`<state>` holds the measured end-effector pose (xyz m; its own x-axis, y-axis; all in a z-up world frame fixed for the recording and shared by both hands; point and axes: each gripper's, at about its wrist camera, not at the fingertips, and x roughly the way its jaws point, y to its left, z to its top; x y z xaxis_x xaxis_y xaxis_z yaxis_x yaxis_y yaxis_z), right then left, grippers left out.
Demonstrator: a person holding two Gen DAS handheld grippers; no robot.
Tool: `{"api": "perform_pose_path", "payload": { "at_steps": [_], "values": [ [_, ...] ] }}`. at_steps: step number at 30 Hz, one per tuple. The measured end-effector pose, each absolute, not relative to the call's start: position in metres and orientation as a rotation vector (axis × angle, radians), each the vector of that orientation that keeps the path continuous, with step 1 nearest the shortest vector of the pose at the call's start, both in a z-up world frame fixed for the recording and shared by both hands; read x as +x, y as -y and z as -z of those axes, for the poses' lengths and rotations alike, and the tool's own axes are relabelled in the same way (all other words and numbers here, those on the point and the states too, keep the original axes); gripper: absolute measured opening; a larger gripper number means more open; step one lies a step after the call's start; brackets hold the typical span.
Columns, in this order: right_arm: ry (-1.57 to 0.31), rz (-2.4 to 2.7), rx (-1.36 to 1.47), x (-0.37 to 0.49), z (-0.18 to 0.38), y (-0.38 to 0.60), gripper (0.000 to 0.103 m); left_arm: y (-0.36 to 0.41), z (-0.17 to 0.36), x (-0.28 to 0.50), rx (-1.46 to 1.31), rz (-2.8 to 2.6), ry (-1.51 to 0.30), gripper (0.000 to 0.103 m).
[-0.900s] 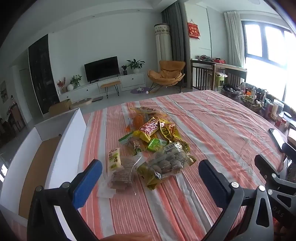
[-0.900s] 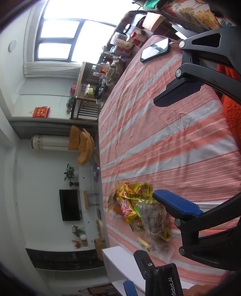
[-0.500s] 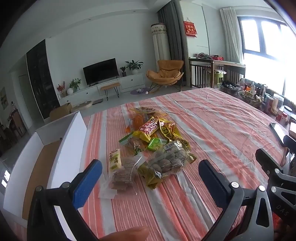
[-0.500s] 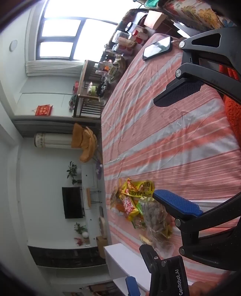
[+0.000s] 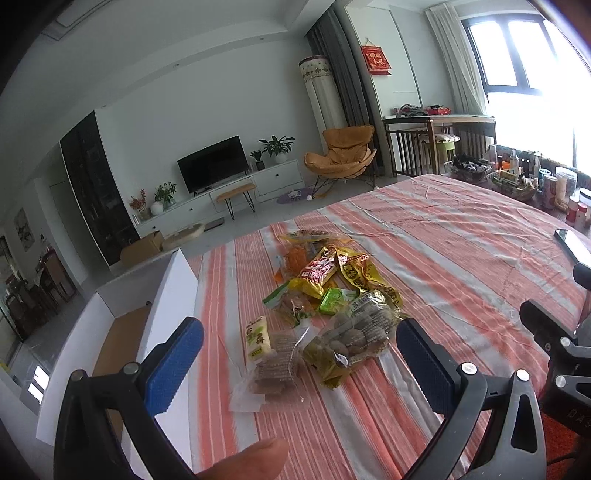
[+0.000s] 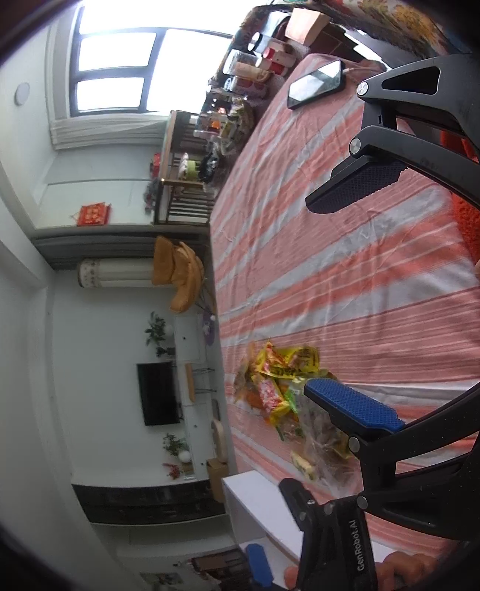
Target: Organize snacks
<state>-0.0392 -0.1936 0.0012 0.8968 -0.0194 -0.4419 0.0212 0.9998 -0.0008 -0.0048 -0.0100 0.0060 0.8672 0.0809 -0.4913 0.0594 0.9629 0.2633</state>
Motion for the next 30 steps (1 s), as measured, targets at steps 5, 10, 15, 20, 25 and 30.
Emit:
{"api": "perform_pose_path", "payload": {
  "at_steps": [5, 10, 15, 20, 25, 30],
  "values": [
    [-0.528, 0.045, 0.032, -0.028, 0.010, 0.199, 0.093, 0.007, -0.001, -0.001, 0.273, -0.013, -0.585, 0.103],
    [-0.587, 0.093, 0.067, -0.021, 0.022, 0.213, 0.093, 0.004, 0.007, 0.003, 0.262, -0.008, -0.645, 0.103],
    [-0.643, 0.112, 0.120, -0.016, 0.033, 0.227, 0.093, 0.002, 0.017, 0.009, 0.238, 0.015, -0.710, 0.103],
    [-0.655, 0.115, 0.136, -0.015, 0.035, 0.230, 0.093, 0.002, 0.022, 0.011, 0.231, 0.029, -0.734, 0.103],
    [-0.663, 0.114, 0.143, -0.014, 0.036, 0.230, 0.093, 0.003, 0.024, 0.012, 0.240, 0.030, -0.745, 0.103],
    [-0.662, 0.111, 0.144, -0.013, 0.038, 0.230, 0.093, 0.004, 0.027, 0.014, 0.248, 0.027, -0.765, 0.103]
  ]
}}
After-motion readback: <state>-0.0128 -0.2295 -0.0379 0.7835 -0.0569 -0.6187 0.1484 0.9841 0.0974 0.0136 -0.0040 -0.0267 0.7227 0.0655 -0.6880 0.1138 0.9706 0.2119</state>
